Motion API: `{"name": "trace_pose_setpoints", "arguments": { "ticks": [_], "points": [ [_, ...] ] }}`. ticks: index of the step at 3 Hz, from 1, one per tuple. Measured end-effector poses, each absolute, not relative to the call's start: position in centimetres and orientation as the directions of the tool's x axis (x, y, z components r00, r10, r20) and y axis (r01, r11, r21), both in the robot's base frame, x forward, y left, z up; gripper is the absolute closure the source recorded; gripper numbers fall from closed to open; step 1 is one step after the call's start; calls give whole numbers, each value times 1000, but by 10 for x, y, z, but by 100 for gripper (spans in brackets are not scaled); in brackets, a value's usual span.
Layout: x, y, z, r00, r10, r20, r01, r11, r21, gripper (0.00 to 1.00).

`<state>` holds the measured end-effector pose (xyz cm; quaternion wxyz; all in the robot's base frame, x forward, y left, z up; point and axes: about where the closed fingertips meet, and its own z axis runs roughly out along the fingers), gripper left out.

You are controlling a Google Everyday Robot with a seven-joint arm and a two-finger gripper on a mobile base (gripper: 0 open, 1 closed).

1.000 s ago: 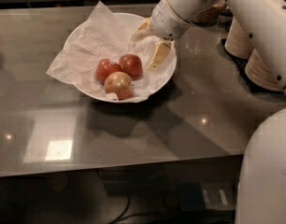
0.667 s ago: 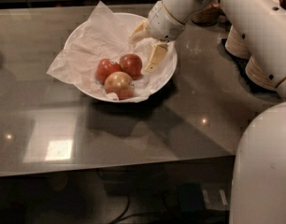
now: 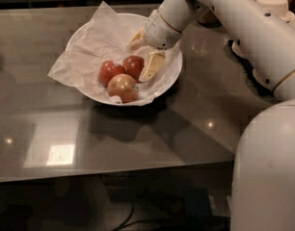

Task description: Pick apple from white bowl

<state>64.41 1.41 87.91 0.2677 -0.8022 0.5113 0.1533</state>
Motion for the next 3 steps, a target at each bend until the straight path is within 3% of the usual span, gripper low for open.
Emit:
{"name": "trace_pose_setpoints", "arguments": {
  "ticks": [3],
  "points": [
    [644, 29, 862, 432, -719, -544, -902, -351, -252, 39]
  ]
}}
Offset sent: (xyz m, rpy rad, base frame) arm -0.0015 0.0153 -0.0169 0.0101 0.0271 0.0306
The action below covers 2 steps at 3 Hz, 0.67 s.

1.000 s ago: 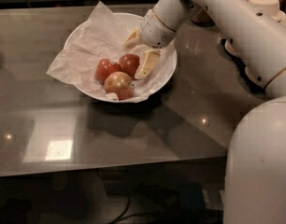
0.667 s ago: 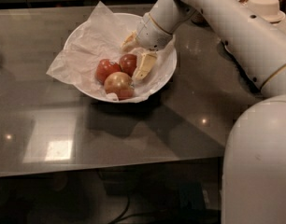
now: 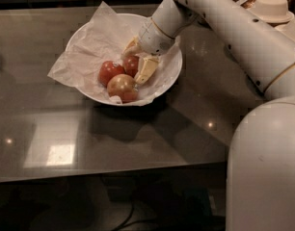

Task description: Pick apple from white bowl

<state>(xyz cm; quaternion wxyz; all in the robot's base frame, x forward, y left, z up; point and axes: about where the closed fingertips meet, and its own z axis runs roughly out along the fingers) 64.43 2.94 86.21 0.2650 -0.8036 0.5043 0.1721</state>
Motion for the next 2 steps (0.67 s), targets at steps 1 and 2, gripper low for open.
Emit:
{"name": "trace_pose_setpoints", "arguments": {
  "ticks": [1, 2],
  "points": [
    [644, 32, 859, 430, -714, -553, -903, -353, -246, 41],
    [644, 32, 859, 430, -714, -553, -903, -353, -246, 60]
  ]
}}
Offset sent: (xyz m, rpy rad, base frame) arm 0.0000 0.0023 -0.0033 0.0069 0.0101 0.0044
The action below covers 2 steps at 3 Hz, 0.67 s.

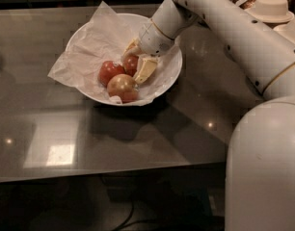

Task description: Pick apple from white bowl

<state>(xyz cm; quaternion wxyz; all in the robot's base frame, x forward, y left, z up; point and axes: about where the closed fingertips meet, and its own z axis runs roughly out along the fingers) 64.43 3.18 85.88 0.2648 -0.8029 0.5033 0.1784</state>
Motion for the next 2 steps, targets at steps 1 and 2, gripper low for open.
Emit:
{"name": "trace_pose_setpoints", "arguments": {
  "ticks": [1, 2],
  "points": [
    [644, 32, 859, 429, -714, -554, -903, -353, -246, 84],
    [645, 30, 867, 423, -708, -565, -906, -340, -252, 100]
  ]
}}
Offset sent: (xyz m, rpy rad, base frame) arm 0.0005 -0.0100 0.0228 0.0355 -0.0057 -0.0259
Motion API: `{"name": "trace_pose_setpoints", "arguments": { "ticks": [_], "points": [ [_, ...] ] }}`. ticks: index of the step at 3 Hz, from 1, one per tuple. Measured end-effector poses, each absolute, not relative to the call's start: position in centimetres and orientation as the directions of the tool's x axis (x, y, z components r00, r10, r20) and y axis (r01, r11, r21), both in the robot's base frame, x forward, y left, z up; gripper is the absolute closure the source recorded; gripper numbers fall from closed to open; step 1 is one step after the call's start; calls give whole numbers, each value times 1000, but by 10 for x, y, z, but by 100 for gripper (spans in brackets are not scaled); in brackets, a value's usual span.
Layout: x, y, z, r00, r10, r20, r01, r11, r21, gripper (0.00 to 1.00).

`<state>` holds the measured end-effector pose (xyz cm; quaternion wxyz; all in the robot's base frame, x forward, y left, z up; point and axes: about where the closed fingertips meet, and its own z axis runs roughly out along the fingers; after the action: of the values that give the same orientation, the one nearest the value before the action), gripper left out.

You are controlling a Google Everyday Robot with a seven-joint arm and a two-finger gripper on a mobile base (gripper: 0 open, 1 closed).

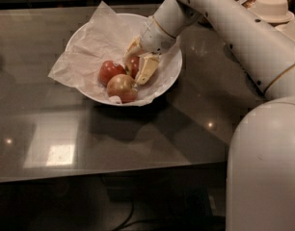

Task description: Pick apple from white bowl

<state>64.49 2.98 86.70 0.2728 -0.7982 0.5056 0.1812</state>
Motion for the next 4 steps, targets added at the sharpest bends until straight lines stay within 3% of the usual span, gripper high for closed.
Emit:
{"name": "trace_pose_setpoints", "arguments": {
  "ticks": [4],
  "points": [
    [631, -4, 939, 427, -659, -619, -899, -236, -369, 100]
  ]
}}
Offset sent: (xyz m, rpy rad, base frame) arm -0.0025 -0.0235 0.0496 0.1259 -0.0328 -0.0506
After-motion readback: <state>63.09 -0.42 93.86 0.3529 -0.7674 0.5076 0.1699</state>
